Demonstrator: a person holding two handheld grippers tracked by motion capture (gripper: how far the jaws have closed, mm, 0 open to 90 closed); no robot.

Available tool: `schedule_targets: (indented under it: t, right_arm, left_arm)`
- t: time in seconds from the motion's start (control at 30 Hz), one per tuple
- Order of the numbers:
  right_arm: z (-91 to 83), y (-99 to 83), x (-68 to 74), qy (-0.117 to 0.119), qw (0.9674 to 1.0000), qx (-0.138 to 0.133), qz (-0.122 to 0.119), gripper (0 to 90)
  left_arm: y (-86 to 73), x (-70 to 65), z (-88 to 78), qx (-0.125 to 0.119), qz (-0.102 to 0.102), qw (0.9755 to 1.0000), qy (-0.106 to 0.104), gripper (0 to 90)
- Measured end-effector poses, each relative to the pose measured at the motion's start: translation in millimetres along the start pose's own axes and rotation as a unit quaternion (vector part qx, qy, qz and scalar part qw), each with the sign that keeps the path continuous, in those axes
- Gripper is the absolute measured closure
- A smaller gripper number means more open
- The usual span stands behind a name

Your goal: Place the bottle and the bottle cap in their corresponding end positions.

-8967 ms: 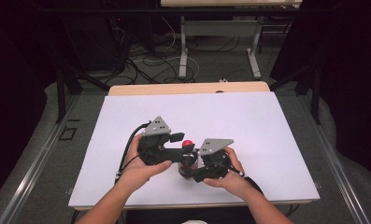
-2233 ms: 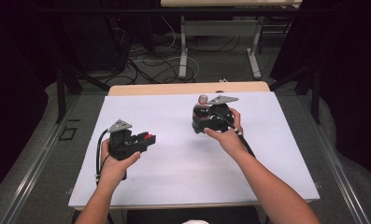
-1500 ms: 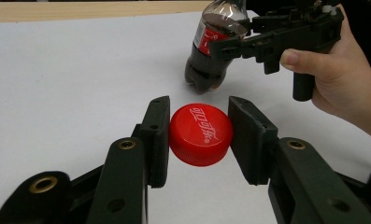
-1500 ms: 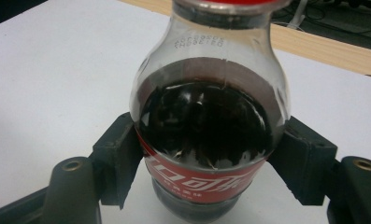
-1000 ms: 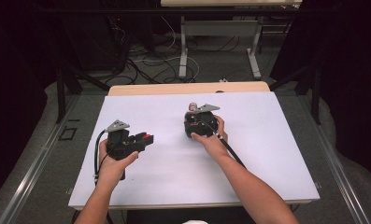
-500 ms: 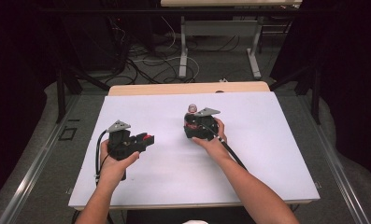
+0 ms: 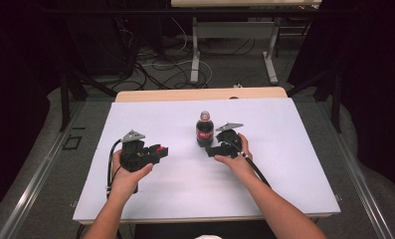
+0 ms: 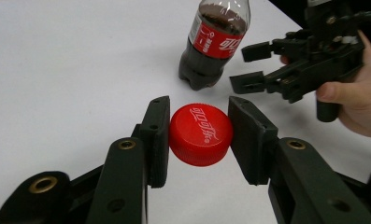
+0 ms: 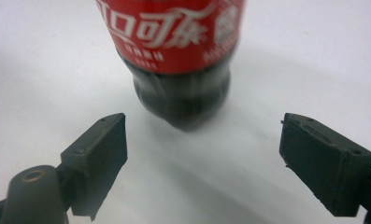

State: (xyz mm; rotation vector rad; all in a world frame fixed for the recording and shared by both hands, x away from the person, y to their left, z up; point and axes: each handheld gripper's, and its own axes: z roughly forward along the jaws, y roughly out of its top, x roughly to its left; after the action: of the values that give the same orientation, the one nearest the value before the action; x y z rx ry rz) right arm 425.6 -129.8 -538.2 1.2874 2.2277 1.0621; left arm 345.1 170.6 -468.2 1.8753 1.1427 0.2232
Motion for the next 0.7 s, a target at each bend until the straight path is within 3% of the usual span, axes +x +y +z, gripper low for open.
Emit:
schedule_targets:
  t: [0.13, 0.17, 0.27, 0.47, 0.7]
  right_arm:
    - [-11.9, -8.1, -5.9, 0.004, 0.9998, 0.017, 0.008, 13.1]
    - [-13.9, -10.1, -6.9, 0.002, 0.9997, 0.022, 0.008, 11.4]
    - [-21.7, -16.5, -9.9, 0.000, 0.9995, 0.032, -0.005, 3.0]
    - [-42.6, -27.6, -14.3, -0.013, 0.9994, 0.032, -0.008, 0.0]
    - [-66.0, -40.4, -24.9, -0.028, 0.9994, 0.017, 0.008, 0.0]
  left_arm:
    - [-3.0, -3.4, 10.1, 0.013, 0.008, 0.9999, -0.003, 61.1]
    - [-3.7, -3.8, 12.8, 0.017, 0.017, 0.9997, -0.001, 61.0]
    - [-8.3, -8.9, 23.9, 0.016, 0.019, 0.9997, -0.001, 61.0]
    - [-13.9, -20.8, 46.5, 0.036, 0.044, 0.9983, -0.013, 61.0]
    - [-24.2, -41.4, 74.6, 0.033, 0.058, 0.9971, -0.036, 61.0]
